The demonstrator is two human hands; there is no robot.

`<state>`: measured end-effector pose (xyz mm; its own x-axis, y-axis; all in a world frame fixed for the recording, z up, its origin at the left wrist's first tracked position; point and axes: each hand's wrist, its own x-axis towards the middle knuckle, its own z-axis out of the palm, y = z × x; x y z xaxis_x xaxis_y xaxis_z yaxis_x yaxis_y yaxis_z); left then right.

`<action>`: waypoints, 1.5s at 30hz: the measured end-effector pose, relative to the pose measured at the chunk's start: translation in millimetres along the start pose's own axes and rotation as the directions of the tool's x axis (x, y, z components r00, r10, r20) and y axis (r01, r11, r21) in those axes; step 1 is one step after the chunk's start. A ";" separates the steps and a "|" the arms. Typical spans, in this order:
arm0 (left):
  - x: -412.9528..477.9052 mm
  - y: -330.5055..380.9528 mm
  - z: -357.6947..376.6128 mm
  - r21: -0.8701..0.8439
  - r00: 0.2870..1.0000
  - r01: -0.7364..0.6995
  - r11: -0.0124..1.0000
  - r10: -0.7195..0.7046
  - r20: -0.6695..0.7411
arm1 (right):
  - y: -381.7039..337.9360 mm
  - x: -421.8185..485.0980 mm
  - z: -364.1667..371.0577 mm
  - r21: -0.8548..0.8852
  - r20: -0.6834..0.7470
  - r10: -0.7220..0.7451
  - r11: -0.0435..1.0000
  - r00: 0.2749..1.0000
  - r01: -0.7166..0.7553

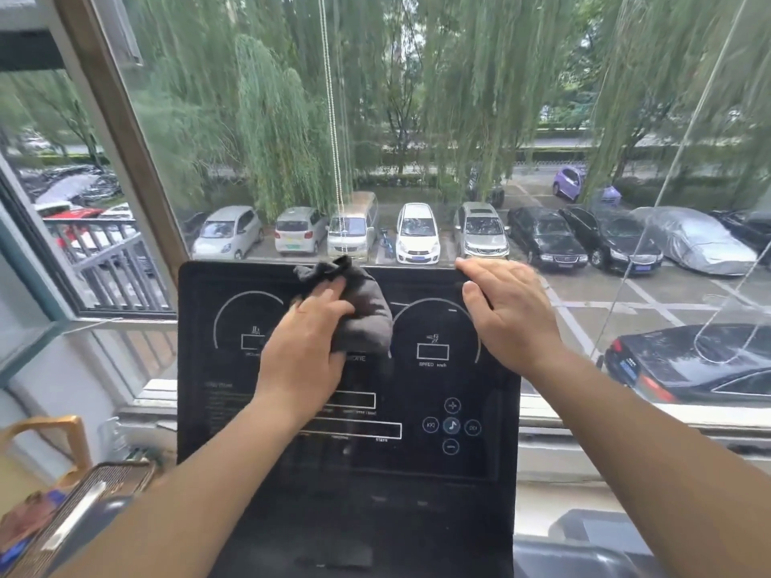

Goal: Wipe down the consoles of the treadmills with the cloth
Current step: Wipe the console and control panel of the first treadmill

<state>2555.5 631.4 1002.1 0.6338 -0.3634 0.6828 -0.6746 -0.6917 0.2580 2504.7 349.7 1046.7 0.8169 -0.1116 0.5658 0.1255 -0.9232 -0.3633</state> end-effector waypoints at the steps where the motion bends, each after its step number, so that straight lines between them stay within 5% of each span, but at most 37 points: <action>1: 1.7 7.9 1.9 -0.056 0.988 0.139 0.989 -0.142 -0.061 | -1.0 -0.2 1.6 0.013 -0.018 0.004 1.000 1.000 -0.004; 2: 0.4 20.2 8.8 -0.072 0.971 0.211 0.975 -0.218 -0.097 | -0.9 -0.2 3.2 0.027 -0.032 0.014 1.000 0.999 -0.013; 4: -7.5 39.8 26.1 -0.030 0.983 0.139 0.990 -0.142 -0.119 | -1.2 -0.2 5.2 0.050 -0.041 0.020 0.999 0.999 -0.018; 7: -6.7 35.8 32.1 0.055 0.956 -0.292 0.955 0.290 0.037 | 2.9 1.7 4.9 0.076 -0.047 0.007 0.997 0.999 -0.004; 9: 12.6 18.6 23.5 0.136 0.898 -0.438 0.889 0.425 0.116 | 4.4 1.2 5.5 0.114 -0.064 0.018 0.993 0.998 -0.011; 12: 25.5 23.6 22.7 0.059 0.992 -0.116 0.991 0.119 -0.049 | 3.1 0.5 6.6 0.154 -0.070 0.053 0.987 0.996 -0.042; 14: 15.2 46.3 40.5 0.014 0.992 0.008 1.000 -0.007 -0.122 | 2.9 1.1 5.3 0.169 -0.066 0.066 0.984 0.996 -0.054; 16: -0.3 58.9 57.8 0.048 0.980 -0.186 0.981 0.189 -0.067 | 4.6 2.4 4.2 0.185 -0.057 0.066 0.981 0.996 -0.054; 18: -2.2 52.0 54.5 0.129 0.841 -0.539 0.833 0.521 0.149 | 7.1 3.9 4.0 0.200 -0.042 0.055 0.979 0.998 -0.046; 20: 17.8 36.7 40.9 0.165 0.743 -0.665 0.728 0.621 0.250 | 9.2 4.5 3.7 0.222 -0.029 0.053 0.974 0.998 -0.045; 23: 35.7 44.9 37.1 0.101 0.951 -0.310 0.945 0.310 0.019 | 9.7 5.1 3.1 0.252 -0.015 0.056 0.966 0.998 -0.051; 25: 25.2 70.6 51.1 0.011 0.992 -0.062 0.998 0.063 -0.105 | 10.0 5.9 3.0 0.274 -0.020 0.067 0.960 0.998 -0.059; 26: 15.8 80.8 60.7 -0.014 0.993 -0.034 0.999 0.032 -0.112 | 9.5 5.9 2.3 0.289 -0.026 0.074 0.955 0.997 -0.064; 28: -1.7 87.1 73.9 -0.006 0.979 -0.205 0.979 0.205 -0.013 | 9.7 5.7 1.2 0.310 -0.030 0.077 0.949 0.997 -0.064; 30: 2.4 74.8 64.4 0.050 0.854 -0.503 0.863 0.487 0.184 | 10.2 6.4 0.5 0.313 -0.013 0.074 0.947 0.997 -0.066; 32: 26.6 60.7 48.7 0.078 0.783 -0.603 0.794 0.571 0.248 | 10.4 7.8 0.5 0.298 -0.004 0.072 0.952 0.997 -0.067; 35: 45.3 63.9 41.7 -0.018 0.959 -0.276 0.961 0.276 0.055 | 11.6 9.2 1.8 0.312 -0.013 0.079 0.947 0.997 -0.071; 37: 33.6 80.8 49.3 -0.059 0.995 -0.100 0.993 0.098 -0.038 | 12.4 9.4 1.4 0.327 -0.013 0.089 0.942 0.996 -0.080; 38: 23.2 86.5 56.0 -0.040 0.990 -0.134 0.990 0.132 -0.049 | 12.5 9.5 0.7 0.322 -0.012 0.083 0.944 0.996 -0.075; 40: 2.6 85.8 68.7 0.038 0.928 -0.372 0.927 0.371 0.047 | 13.6 10.2 -1.4 0.308 0.001 0.074 0.949 0.997 -0.071; 43: 9.5 68.8 61.2 0.126 0.686 -0.720 0.682 0.673 0.277 | 14.2 10.8 -5.1 0.273 0.041 0.102 0.956 0.994 -0.110; 45: 32.0 60.2 52.3 0.192 0.696 -0.716 0.671 0.671 0.255 | 14.8 10.4 -5.6 0.274 0.050 0.125 0.952 0.991 -0.133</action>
<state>2555.0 545.5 1003.7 0.0853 -0.8762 0.4743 -0.8336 -0.3235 -0.4478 2511.9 332.8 1051.4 0.8531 -0.2073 0.4788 0.1651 -0.7632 -0.6247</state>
